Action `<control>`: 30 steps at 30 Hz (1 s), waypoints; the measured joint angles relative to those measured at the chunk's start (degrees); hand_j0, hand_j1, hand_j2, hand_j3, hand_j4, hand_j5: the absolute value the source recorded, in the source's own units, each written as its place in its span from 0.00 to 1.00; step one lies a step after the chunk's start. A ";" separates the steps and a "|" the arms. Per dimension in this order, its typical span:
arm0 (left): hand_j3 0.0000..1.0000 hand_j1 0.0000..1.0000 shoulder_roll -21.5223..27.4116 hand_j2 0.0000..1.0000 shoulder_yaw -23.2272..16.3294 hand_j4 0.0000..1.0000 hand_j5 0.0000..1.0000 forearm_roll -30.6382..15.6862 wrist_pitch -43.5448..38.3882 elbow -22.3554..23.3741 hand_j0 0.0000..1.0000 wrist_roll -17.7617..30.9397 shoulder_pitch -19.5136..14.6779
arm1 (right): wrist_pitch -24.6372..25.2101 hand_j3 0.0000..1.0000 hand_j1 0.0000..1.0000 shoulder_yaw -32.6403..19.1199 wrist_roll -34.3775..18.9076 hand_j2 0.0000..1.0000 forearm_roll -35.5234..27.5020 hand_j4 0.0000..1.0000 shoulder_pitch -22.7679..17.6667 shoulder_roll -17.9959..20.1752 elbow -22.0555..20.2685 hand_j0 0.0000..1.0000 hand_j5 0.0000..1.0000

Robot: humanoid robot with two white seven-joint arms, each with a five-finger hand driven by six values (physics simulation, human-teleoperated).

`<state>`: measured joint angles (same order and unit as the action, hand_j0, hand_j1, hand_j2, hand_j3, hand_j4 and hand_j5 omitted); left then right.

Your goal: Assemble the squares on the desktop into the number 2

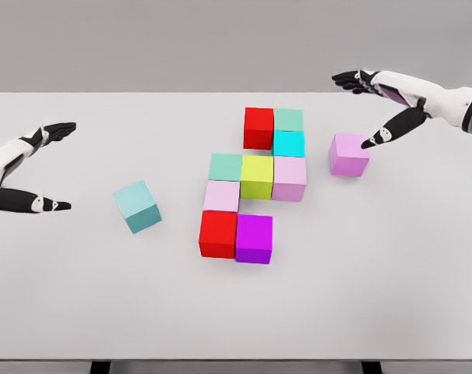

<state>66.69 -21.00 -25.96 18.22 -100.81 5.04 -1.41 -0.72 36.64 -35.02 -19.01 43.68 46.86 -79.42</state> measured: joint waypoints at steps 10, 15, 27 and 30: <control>1.00 1.00 1.27 1.00 -1.36 1.00 1.00 -2.32 -16.52 -0.55 1.00 12.16 0.44 | -2.82 1.00 1.00 3.00 0.01 1.00 0.29 1.00 0.00 -2.92 8.07 1.00 1.00; 1.00 1.00 -1.24 1.00 -1.30 1.00 1.00 -2.32 -21.90 -0.59 1.00 12.61 -2.20 | -3.95 1.00 1.00 3.95 0.01 1.00 0.51 1.00 0.00 -3.67 10.55 1.00 1.00; 1.00 1.00 -9.07 1.00 -0.80 1.00 1.00 4.59 -25.42 -0.60 1.00 12.29 -4.92 | -6.74 1.00 1.00 5.03 0.01 1.00 2.35 1.00 0.00 -6.21 17.74 1.00 1.00; 1.00 1.00 -10.63 1.00 -0.71 1.00 1.00 6.51 -25.50 -0.60 1.00 12.25 -5.27 | -7.33 1.00 1.00 5.18 0.01 1.00 2.56 1.00 0.00 -6.58 18.75 1.00 1.00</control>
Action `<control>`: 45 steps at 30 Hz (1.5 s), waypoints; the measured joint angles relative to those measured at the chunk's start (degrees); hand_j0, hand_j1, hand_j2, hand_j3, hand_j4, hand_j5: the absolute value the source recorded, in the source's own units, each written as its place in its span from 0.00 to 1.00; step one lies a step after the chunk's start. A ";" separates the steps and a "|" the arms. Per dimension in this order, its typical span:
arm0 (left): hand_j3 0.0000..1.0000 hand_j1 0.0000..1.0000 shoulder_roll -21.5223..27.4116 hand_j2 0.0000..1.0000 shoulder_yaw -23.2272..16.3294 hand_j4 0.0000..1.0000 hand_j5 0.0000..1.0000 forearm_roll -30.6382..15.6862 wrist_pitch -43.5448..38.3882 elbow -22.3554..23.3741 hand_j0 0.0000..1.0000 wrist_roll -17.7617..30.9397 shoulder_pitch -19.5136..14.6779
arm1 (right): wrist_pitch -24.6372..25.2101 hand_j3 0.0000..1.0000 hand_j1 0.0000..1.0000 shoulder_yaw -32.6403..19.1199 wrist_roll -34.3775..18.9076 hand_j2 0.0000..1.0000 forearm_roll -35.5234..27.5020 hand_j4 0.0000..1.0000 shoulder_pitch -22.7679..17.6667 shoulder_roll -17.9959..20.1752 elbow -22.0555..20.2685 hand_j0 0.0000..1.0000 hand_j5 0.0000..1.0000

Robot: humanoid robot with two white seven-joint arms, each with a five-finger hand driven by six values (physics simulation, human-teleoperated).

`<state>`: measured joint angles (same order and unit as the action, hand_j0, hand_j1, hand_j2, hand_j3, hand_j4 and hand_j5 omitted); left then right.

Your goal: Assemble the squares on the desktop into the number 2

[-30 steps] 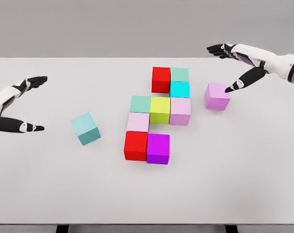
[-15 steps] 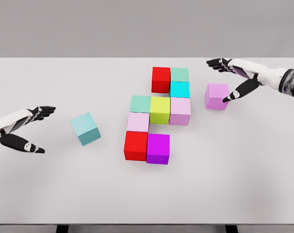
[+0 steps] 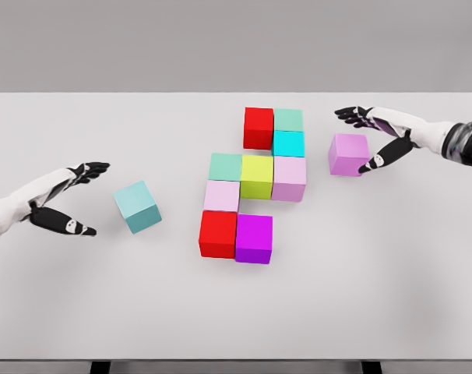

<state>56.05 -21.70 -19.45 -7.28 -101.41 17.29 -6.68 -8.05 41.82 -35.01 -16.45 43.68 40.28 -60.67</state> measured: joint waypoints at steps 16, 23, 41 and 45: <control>1.00 1.00 -4.33 1.00 0.05 1.00 1.00 1.65 0.24 -0.03 1.00 0.05 0.00 | -2.20 1.00 1.00 0.76 0.00 1.00 1.72 1.00 0.09 -1.97 5.46 1.00 1.00; 1.00 1.00 -5.24 1.00 -0.07 1.00 1.00 1.82 -0.09 0.00 1.00 0.04 0.09 | -2.32 0.62 0.62 0.76 0.00 0.62 2.21 0.62 0.17 -2.57 6.59 0.62 0.62; 1.00 1.00 -10.70 1.00 -0.06 1.00 1.00 5.74 -2.83 0.01 1.00 -0.03 -0.44 | -6.77 0.48 0.48 0.61 -0.08 0.48 -3.21 0.48 -7.56 10.50 -17.97 0.48 0.48; 1.00 1.00 -11.96 1.00 -0.04 1.00 1.00 6.64 -3.10 0.01 1.00 -0.04 -0.79 | -9.49 0.49 0.49 0.59 -0.06 0.49 -5.59 0.49 -11.34 15.89 -25.13 0.49 0.49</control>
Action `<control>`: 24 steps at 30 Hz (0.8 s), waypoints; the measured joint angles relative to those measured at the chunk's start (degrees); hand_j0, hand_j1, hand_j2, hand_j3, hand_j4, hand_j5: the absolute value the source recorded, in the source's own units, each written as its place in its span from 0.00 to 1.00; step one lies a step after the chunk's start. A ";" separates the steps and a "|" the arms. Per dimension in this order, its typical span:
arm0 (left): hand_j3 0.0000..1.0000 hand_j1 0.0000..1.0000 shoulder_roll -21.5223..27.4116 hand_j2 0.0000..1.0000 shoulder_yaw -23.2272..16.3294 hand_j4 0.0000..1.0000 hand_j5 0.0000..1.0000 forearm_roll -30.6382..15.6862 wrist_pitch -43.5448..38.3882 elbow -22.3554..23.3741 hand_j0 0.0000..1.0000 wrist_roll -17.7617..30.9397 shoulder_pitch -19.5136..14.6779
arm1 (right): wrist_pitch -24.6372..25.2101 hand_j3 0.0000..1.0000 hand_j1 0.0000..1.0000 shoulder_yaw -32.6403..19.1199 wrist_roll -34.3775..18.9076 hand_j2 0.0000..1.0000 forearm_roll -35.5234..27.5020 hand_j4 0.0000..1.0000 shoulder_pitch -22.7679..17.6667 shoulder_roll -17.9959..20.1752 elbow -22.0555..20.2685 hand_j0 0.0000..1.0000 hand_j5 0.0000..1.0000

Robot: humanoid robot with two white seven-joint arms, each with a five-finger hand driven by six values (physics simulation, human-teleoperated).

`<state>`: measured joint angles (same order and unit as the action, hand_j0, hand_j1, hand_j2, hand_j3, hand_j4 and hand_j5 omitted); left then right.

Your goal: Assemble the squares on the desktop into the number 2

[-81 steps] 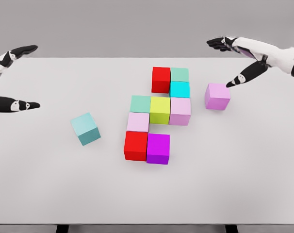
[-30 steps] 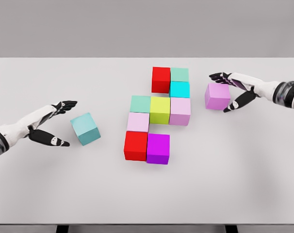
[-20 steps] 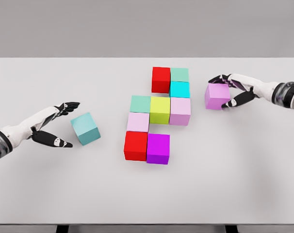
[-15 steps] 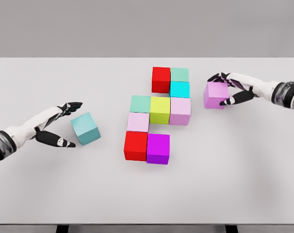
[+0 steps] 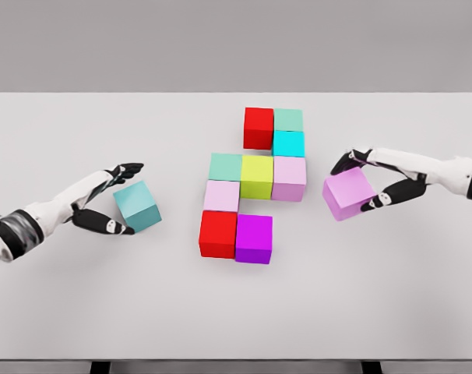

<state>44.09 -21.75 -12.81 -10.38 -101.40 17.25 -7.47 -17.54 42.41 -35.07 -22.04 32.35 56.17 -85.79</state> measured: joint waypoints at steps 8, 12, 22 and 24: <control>0.95 0.95 -1.43 0.95 -0.03 0.95 0.95 0.86 -0.16 0.04 0.95 -0.01 0.09 | -0.13 0.50 0.50 0.30 0.02 0.50 -7.01 0.50 -6.07 2.31 -6.91 0.50 0.50; 0.93 0.93 -1.56 0.93 0.01 0.93 0.93 1.10 -0.88 0.08 0.93 -0.01 0.09 | 0.77 0.50 0.50 0.83 0.04 0.50 -8.56 0.50 -6.42 1.10 -9.33 0.50 0.50; 0.83 0.83 -1.66 0.83 0.10 0.83 0.83 1.14 -1.40 0.09 0.83 -0.01 0.35 | 1.94 0.54 0.54 1.25 0.05 0.54 -9.13 0.54 -6.59 0.01 -8.85 0.54 0.54; 0.83 0.83 -1.68 0.83 0.11 0.83 0.83 1.15 -1.42 0.09 0.83 -0.01 0.44 | 1.80 0.54 0.54 1.25 0.05 0.54 -8.91 0.54 -6.51 0.31 -8.71 0.54 0.54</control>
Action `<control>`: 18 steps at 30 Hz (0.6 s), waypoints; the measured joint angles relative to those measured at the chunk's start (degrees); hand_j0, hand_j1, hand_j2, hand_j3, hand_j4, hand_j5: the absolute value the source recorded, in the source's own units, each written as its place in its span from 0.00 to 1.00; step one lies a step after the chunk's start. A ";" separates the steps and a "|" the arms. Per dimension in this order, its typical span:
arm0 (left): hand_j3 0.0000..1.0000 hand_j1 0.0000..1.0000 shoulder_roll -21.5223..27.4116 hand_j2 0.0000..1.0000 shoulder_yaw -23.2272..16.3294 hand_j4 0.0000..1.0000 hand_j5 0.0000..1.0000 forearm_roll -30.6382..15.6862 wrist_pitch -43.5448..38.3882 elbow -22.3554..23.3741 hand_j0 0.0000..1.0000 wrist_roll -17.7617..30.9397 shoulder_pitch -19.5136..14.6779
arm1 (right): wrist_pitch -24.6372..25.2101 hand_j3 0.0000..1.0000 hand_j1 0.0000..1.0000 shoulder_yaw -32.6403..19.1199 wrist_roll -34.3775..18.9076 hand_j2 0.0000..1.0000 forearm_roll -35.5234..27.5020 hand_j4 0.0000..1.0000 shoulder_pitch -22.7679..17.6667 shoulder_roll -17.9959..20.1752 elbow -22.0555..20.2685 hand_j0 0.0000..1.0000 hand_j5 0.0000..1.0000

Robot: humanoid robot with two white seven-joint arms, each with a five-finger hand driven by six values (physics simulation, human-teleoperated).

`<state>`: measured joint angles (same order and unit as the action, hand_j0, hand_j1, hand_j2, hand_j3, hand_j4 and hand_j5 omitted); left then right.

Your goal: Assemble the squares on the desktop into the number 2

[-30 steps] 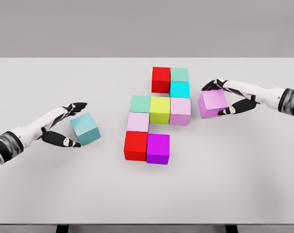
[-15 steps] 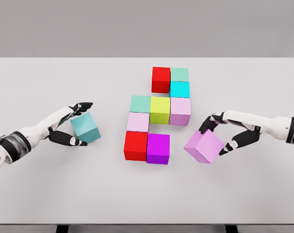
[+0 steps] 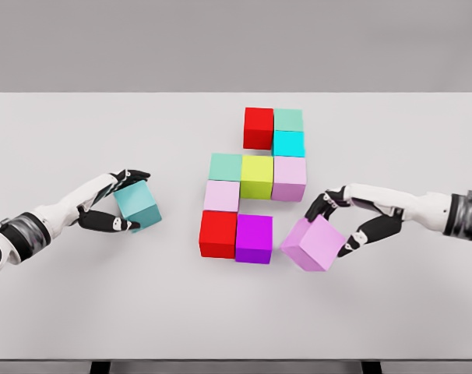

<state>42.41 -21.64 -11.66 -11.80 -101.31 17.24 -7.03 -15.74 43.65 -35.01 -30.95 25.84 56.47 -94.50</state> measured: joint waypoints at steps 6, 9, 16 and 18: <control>0.77 0.77 -0.01 0.77 0.10 0.77 0.77 -0.12 -0.34 0.03 0.77 -0.08 0.18 | 0.33 0.54 0.54 0.22 -0.01 0.54 3.34 0.54 0.26 0.24 1.07 0.54 0.54; 0.71 0.71 -0.02 0.71 0.14 0.71 0.71 -0.30 -0.61 0.06 0.71 -0.07 0.18 | 0.53 0.54 0.54 0.25 -0.01 0.54 4.61 0.54 0.79 0.24 1.98 0.54 0.54; 0.64 0.64 -0.09 0.64 0.19 0.64 0.64 -0.11 -0.77 0.07 0.64 0.01 -0.09 | -0.12 0.53 0.53 0.15 -0.01 0.53 10.99 0.53 1.67 0.15 1.92 0.53 0.53; 0.62 0.62 -0.39 0.62 0.19 0.62 0.62 -0.04 -0.74 0.04 0.62 0.05 -0.17 | -0.89 0.53 0.53 0.15 -0.02 0.53 12.69 0.53 2.64 0.14 1.64 0.53 0.53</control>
<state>42.02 -21.45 -11.70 -12.54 -101.27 17.29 -7.21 -16.64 43.81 -35.03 -18.26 28.48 56.61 -92.86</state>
